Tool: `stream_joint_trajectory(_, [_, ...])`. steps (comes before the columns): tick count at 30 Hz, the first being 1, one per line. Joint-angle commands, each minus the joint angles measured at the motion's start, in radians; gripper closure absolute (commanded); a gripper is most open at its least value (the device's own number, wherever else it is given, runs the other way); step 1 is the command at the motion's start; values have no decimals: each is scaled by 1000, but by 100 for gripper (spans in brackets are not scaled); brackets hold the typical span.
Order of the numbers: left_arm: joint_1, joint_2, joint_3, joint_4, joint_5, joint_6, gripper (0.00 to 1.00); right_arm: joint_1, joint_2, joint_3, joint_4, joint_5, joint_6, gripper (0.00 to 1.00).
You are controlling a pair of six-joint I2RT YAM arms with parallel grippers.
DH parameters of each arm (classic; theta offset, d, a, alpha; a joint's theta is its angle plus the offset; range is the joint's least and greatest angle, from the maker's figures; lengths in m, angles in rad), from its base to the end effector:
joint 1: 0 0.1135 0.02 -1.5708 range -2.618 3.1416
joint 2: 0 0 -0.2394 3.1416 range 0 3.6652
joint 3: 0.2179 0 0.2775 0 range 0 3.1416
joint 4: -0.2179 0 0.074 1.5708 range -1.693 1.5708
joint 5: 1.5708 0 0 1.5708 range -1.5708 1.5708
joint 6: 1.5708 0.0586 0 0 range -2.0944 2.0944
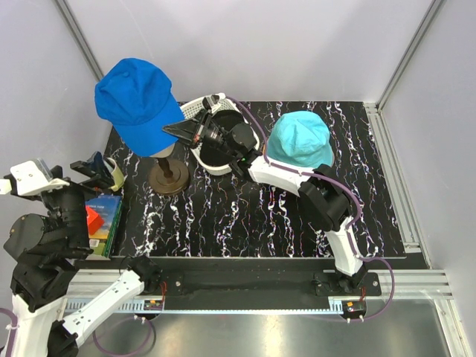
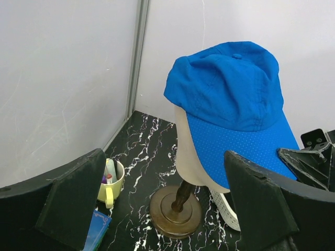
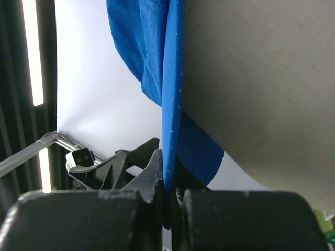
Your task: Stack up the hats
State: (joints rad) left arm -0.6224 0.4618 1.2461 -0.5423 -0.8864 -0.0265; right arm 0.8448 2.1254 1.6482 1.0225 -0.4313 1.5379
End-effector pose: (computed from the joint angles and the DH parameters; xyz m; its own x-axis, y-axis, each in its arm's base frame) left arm 0.0776 0.0002 0.4806 0.2011 -0.1649 -0.9656 -0.2374 0.9482 -0.2113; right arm 0.3289 0.4074 0.3119 -0.9048 0.3484 -0.2448 -0.3743 -0.3766 0.8474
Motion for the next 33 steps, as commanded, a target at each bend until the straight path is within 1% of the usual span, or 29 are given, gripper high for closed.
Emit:
stream_joint_trajectory(1, [-2, 14, 9, 28, 24, -4, 1, -6, -18, -17, -9, 38, 14, 100])
stream_joint_trajectory(5, [-3, 28, 13, 25, 38, -7, 1, -6, 19, -37, 7, 54, 50, 100])
stream_joint_trajectory(12, [-2, 35, 10, 27, 30, -3, 1, -6, -15, -149, 14, 94, 51, 100])
stream_joint_trajectory(17, [-2, 44, 6, 27, 38, -6, 1, -6, -10, -206, 1, 104, 47, 100])
stream_joint_trajectory(23, [-2, 46, 4, 27, 38, -7, 1, -4, 25, -222, 13, 104, 64, 100])
stream_joint_trajectory(27, [-2, 48, 0, 27, 37, -7, 1, -4, 15, -220, 14, 97, 21, 100])
stream_joint_trajectory(28, [-2, 49, 0, 27, 35, -7, 1, -6, 5, -222, 10, 97, 5, 96])
stream_joint_trajectory(30, [-2, 54, -4, 27, 35, -7, 1, -6, -25, -226, -7, 95, -57, 79])
stream_joint_trajectory(31, [-2, 55, -4, 27, 37, -9, 1, -4, -39, -240, -18, 104, -82, 57])
stream_joint_trajectory(33, [-2, 63, -2, 27, 44, -9, 1, -6, -79, -263, -21, 115, -145, 40])
